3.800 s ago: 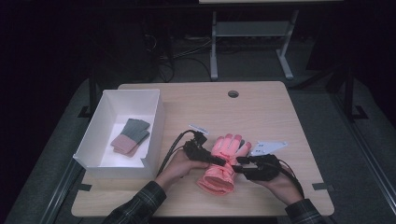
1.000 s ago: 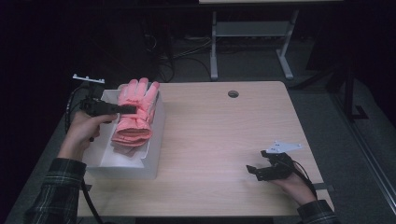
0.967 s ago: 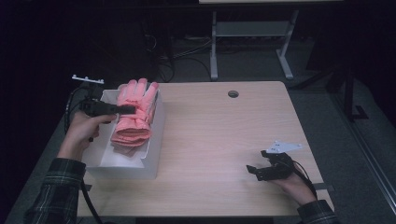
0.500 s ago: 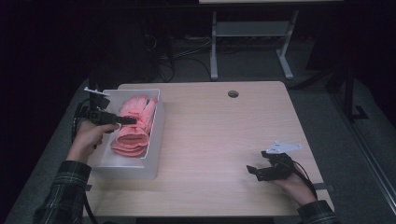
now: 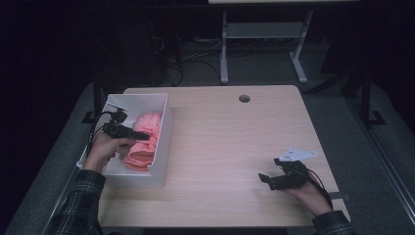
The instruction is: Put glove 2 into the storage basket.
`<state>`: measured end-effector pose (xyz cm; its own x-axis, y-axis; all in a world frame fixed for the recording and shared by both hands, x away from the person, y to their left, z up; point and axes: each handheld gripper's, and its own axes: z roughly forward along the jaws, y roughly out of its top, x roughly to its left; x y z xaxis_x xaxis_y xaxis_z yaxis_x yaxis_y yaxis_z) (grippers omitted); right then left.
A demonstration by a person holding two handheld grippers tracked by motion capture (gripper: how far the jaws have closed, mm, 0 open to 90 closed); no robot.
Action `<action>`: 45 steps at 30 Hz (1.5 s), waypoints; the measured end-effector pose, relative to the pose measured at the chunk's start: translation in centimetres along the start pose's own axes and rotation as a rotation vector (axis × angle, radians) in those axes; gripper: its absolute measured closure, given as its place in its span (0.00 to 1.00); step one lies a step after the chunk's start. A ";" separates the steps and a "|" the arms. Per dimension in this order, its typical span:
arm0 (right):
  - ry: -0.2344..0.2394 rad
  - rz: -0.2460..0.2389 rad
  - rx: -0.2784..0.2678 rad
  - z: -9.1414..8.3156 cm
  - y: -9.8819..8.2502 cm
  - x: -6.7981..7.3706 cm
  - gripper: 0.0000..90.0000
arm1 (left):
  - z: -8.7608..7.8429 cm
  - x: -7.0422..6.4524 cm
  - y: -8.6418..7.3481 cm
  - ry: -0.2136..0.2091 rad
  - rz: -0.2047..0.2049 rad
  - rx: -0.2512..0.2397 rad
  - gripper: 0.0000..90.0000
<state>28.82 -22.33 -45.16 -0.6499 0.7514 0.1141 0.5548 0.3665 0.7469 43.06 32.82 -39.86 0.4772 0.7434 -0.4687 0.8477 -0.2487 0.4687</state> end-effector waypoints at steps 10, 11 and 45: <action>0.008 0.000 -0.007 0.0 0.0 -0.1 0.15 | -0.2 0.0 0.0 0.028 -0.010 -0.031 0.38; 0.008 -0.003 -0.008 0.0 -0.1 -0.2 0.15 | -0.4 -0.2 0.1 0.053 0.001 -0.029 0.34; -0.005 -0.008 -0.006 -0.2 0.1 0.1 0.15 | -1.9 -17.1 2.8 -0.003 0.392 -0.227 0.19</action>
<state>28.68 -22.34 -44.97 -0.6513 0.7516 0.1047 0.5467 0.3691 0.7516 36.90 20.58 -29.14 0.7532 0.6181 -0.2251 0.5303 -0.3680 0.7638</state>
